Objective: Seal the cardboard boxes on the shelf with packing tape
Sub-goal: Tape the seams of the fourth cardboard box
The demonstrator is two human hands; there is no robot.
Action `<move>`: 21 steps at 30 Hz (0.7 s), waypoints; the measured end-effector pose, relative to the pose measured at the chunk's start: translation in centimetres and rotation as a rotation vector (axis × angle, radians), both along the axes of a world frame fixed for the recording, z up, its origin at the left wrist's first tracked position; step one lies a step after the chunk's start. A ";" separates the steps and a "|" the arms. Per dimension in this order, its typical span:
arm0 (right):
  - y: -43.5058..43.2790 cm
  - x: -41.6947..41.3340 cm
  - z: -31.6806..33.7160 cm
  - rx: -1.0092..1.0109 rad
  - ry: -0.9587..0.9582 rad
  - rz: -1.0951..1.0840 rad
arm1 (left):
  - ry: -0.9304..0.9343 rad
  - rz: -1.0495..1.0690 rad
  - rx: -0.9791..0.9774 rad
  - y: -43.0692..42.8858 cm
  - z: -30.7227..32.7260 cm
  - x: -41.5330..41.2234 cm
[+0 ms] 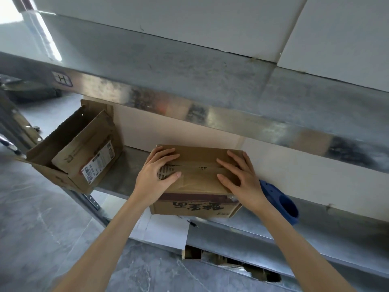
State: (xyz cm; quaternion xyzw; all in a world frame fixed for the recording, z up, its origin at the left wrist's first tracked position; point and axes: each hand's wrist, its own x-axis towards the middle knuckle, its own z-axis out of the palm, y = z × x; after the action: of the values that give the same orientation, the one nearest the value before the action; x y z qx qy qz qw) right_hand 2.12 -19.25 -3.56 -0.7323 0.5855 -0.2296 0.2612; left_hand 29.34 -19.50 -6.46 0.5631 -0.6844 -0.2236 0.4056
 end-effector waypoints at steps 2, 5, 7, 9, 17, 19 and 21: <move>-0.1 -0.2 0.1 0.007 0.002 0.020 | -0.001 -0.015 0.016 0.1 0.3 0.0; 0.2 -0.5 0.1 -0.003 -0.094 0.030 | 0.021 -0.030 0.046 0.4 0.8 0.1; 0.5 -0.6 0.3 -0.026 -0.147 -0.023 | 0.011 -0.015 0.014 0.7 1.0 0.1; 1.0 -0.7 0.5 -0.084 -0.126 -0.087 | -0.003 0.024 -0.047 1.3 1.4 0.2; 3.6 -2.0 0.5 -0.038 -0.083 -0.124 | -0.035 0.053 0.056 4.6 0.7 2.5; 3.9 -2.5 0.0 -0.008 -0.109 -0.129 | -0.047 0.042 0.090 5.1 0.1 2.6; 4.1 -2.7 -0.3 0.013 -0.160 -0.136 | -0.051 0.033 0.097 5.3 -0.4 2.4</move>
State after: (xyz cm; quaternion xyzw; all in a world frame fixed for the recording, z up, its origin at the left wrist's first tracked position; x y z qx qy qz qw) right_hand -0.58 -15.15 -3.88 -0.6686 0.6125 -0.3007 0.2957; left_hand 31.79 -14.19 -6.85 0.5987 -0.6737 -0.2354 0.3637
